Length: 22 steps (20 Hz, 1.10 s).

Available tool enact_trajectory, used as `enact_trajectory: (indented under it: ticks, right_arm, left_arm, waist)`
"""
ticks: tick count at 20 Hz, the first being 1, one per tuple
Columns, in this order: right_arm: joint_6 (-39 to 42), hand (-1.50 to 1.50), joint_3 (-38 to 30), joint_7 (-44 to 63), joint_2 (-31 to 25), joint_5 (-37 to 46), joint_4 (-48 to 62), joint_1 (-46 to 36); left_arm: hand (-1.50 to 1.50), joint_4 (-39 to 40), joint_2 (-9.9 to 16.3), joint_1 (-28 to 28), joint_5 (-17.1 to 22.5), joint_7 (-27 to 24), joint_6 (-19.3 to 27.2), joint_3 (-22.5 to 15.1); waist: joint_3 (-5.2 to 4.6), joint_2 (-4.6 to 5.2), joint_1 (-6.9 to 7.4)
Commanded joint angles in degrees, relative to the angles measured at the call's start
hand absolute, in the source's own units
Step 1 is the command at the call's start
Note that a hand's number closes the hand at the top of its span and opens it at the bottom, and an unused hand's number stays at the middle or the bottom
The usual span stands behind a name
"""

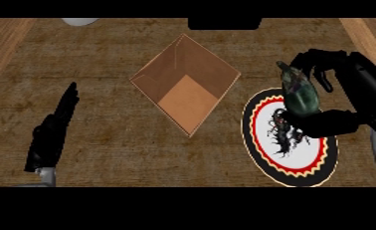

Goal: Pick the eggplant from the plate and place it in the cardboard box

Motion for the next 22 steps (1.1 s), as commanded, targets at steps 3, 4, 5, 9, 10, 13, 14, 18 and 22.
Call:
enact_trajectory:
  ticks: [3,4,5,9,10,13,14,18,22]
  right_arm:
    - [1.6,1.50,3.6,8.9,8.5,3.2,-0.2,-8.0]
    - [2.1,1.50,5.2,13.4,9.8,4.2,0.2,-12.3]
    - [3.0,1.50,4.7,12.3,10.6,5.4,1.1,-11.4]
    - [5.2,1.50,4.6,14.8,14.4,6.7,8.3,-19.4]
    - [1.1,1.50,9.0,16.6,18.6,10.7,12.0,-21.6]
    - [2.0,1.50,9.9,16.4,21.8,13.1,16.5,-23.8]
    - [2.3,1.50,9.2,16.0,23.5,12.1,22.3,-27.7]
    - [-0.8,1.50,11.6,15.9,29.7,16.3,29.8,-28.2]
    - [-0.8,1.50,10.2,11.7,30.8,18.6,40.9,-31.4]
  left_arm:
    - [0.00,-0.3,-1.9,1.9,-2.4,-1.5,0.3,-1.3]
    - [0.00,0.2,-3.2,0.9,-2.9,0.1,0.9,-2.5]
    - [0.00,0.4,-2.6,-1.6,-2.1,0.5,0.2,-0.7]
    - [0.00,0.5,-2.6,-2.6,-3.6,2.2,0.1,-1.1]
    - [0.00,0.9,0.0,-0.8,0.0,-1.1,-2.4,2.2]
    - [0.00,2.2,-1.1,-2.3,-1.9,-0.6,-1.6,1.4]
    - [0.00,2.5,-0.7,-2.6,-0.6,-1.5,-2.8,1.9]
    - [0.00,-0.1,-1.8,-2.8,-2.7,2.3,-1.5,0.4]
    - [0.00,-0.8,-3.3,0.1,-3.4,0.8,-1.0,-0.4]
  waist:
    - [0.01,0.12,0.52]
    - [-0.01,0.13,0.64]
    - [0.01,0.14,0.41]
    - [0.01,0.18,0.52]
    - [-0.02,0.26,1.21]
    - [0.00,0.22,0.73]
    - [-0.02,0.35,1.20]
    - [0.01,0.29,1.01]
    - [0.02,0.33,1.09]
